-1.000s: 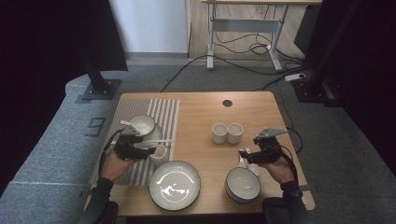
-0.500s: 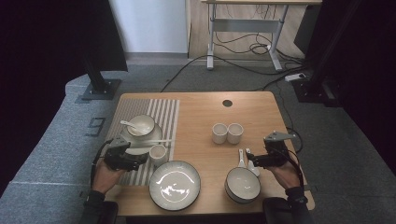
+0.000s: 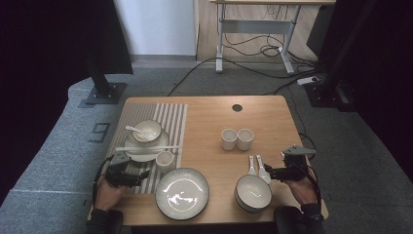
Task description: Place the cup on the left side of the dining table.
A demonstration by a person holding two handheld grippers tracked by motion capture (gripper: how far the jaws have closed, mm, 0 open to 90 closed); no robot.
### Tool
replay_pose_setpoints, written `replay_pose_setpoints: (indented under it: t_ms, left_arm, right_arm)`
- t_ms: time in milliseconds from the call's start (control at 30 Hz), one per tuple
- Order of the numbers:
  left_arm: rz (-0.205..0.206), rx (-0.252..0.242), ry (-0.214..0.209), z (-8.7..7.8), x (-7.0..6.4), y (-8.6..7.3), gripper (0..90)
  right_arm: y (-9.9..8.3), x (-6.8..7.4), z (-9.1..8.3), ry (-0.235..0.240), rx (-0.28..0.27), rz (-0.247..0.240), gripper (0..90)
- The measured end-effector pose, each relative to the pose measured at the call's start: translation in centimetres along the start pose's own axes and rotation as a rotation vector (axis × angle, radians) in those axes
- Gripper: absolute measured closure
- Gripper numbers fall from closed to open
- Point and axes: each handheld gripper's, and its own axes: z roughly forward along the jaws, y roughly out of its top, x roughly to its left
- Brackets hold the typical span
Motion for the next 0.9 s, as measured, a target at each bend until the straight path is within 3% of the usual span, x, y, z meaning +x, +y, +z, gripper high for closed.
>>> replay_pose_setpoints:
  t_ms: [233, 433, 533, 700, 733, 900]
  left_arm:
    - [0.016, 0.058, 0.048, 0.7, 0.3, -2.1, 0.0]
    - [0.038, 0.090, 0.063, 1.1, 0.2, -2.4, 0.0]
    - [0.058, 0.137, 0.078, 1.6, 0.1, -2.6, 0.0]
    - [0.037, 0.138, 0.062, 1.8, 0.3, -2.7, 0.0]
    - [0.015, 0.139, 0.050, 1.8, 0.6, -2.8, 0.0]
    - [0.014, 0.140, 0.051, 1.8, 0.5, -2.8, 0.0]
  right_arm:
    - [-2.3, -0.2, 1.1, -0.032, 0.033, 0.009, 5.1]
    - [-3.3, 0.1, 2.1, -0.041, 0.059, 0.005, 5.1]
    - [-3.9, 0.3, 2.8, -0.049, 0.069, 0.006, 6.0]
    - [-4.6, 0.4, 3.4, -0.049, 0.079, 0.010, 7.4]
    - [-4.7, 0.4, 3.5, -0.049, 0.081, 0.011, 7.3]
    - [-4.8, 0.4, 3.7, -0.058, 0.093, 0.005, 7.6]
